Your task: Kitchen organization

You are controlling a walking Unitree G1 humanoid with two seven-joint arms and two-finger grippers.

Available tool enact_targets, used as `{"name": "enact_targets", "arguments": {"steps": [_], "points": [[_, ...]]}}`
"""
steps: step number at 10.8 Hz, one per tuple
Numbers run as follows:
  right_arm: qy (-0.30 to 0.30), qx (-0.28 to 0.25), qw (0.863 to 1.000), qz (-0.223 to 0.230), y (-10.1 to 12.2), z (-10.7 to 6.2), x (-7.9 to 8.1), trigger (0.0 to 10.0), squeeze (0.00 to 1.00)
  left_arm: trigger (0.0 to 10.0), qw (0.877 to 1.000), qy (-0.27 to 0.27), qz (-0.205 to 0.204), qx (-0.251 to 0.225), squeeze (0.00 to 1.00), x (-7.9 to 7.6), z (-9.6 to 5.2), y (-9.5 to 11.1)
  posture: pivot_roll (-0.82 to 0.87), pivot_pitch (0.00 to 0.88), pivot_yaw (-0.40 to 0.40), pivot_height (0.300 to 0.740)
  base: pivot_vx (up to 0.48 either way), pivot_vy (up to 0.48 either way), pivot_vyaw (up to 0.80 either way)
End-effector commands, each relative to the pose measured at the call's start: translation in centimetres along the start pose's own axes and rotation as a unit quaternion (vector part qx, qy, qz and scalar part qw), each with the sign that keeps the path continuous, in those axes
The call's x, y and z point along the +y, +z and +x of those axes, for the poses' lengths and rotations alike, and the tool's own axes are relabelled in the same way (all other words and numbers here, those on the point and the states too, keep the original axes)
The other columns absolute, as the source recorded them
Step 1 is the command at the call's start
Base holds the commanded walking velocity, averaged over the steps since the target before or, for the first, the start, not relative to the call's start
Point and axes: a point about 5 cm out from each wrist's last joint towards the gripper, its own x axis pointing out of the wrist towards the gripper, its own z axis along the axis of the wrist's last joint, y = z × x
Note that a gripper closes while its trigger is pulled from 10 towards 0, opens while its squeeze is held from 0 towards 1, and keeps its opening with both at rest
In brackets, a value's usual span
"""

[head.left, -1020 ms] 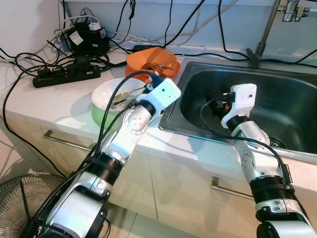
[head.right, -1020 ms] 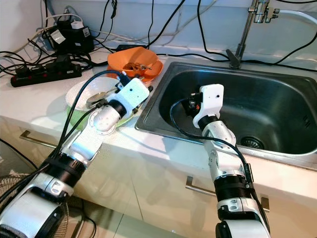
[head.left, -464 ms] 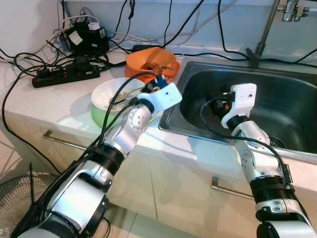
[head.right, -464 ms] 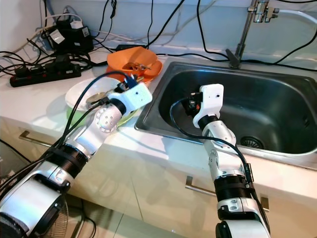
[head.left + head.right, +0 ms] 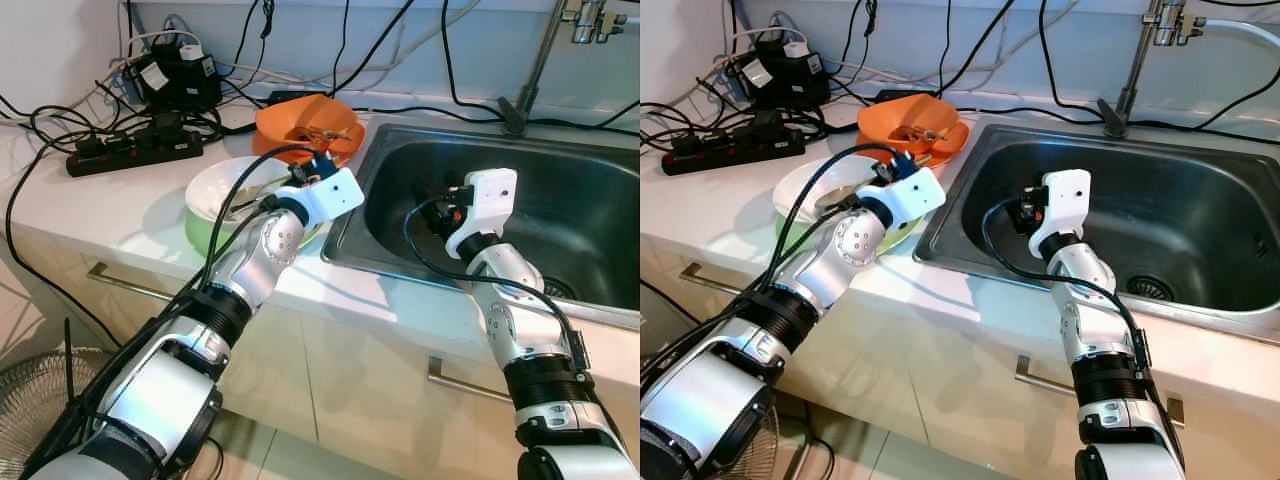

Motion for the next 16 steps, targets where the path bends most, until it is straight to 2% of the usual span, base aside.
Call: {"name": "enact_targets", "arguments": {"steps": [1, 6, 9, 10, 11, 12, 13, 14, 15, 16], "points": [[0.004, 0.002, 1.000, 0.003, 0.0, 0.1, 0.4, 10.0, 0.00, 0.0, 1.000, 0.006, 0.010, -0.007, 0.00, 0.5, 0.3, 0.4, 0.05, 0.013, 0.091, 0.740, 0.000, 0.000, 0.00], [0.007, 0.002, 1.000, 0.006, 0.0, 0.1, 0.6, 10.0, 0.00, 0.0, 1.000, 0.013, 0.016, -0.010, 0.00, 0.8, 0.3, 0.4, 0.05, 0.014, 0.090, 0.740, 0.000, 0.000, 0.00], [0.008, 0.001, 1.000, 0.006, 0.0, 0.2, 0.6, 10.0, 0.00, 0.0, 0.998, 0.047, 0.030, -0.033, 0.00, 2.6, 0.3, 1.6, 0.05, 0.012, 0.087, 0.740, 0.000, 0.000, 0.00], [0.008, 0.001, 1.000, 0.006, 0.0, 0.2, 0.6, 10.0, 0.00, 0.0, 0.996, 0.068, 0.013, -0.053, 0.00, 3.7, 0.2, 2.5, 0.05, 0.012, 0.087, 0.740, 0.000, 0.000, 0.00], [0.008, 0.001, 1.000, 0.006, 0.0, 0.2, 0.6, 10.0, 0.00, 0.2, 0.993, 0.086, -0.034, -0.079, 0.00, 4.6, 0.1, 3.5, 0.05, 0.012, 0.087, 0.740, 0.000, 0.000, 0.00], [0.008, 0.001, 1.000, 0.006, 0.0, 0.2, 0.6, 10.0, 0.00, 10.0, 0.985, 0.101, -0.092, -0.107, 0.00, 5.6, -0.2, 4.3, 0.05, 0.012, 0.086, 0.740, 0.000, 0.000, 0.00], [0.008, 0.001, 1.000, 0.006, 0.0, 0.2, 0.6, 10.0, 0.00, 10.0, 0.978, 0.105, -0.123, -0.131, 0.00, 6.1, -0.5, 5.0, 0.05, 0.012, 0.086, 0.740, 0.000, 0.000, 0.00], [0.008, 0.001, 1.000, 0.006, 0.1, 0.2, 0.5, 10.0, 0.00, 10.0, 0.974, 0.111, -0.131, -0.145, 0.00, 6.5, -0.7, 5.5, 0.05, 0.012, 0.086, 0.740, 0.000, 0.000, 0.00], [0.007, 0.001, 1.000, 0.006, 0.0, 0.2, 0.5, 10.0, 0.00, 10.0, 0.959, 0.125, -0.139, -0.212, 0.00, 7.4, -1.5, 7.4, 0.05, 0.011, 0.086, 0.740, 0.000, 0.000, 0.00], [0.006, 0.002, 1.000, 0.005, 0.0, 0.2, 0.5, 10.0, 0.00, 10.0, 0.947, 0.128, -0.154, -0.250, 0.00, 7.6, -2.0, 8.6, 0.05, 0.009, 0.086, 0.740, 0.000, 0.000, 0.00]]}}
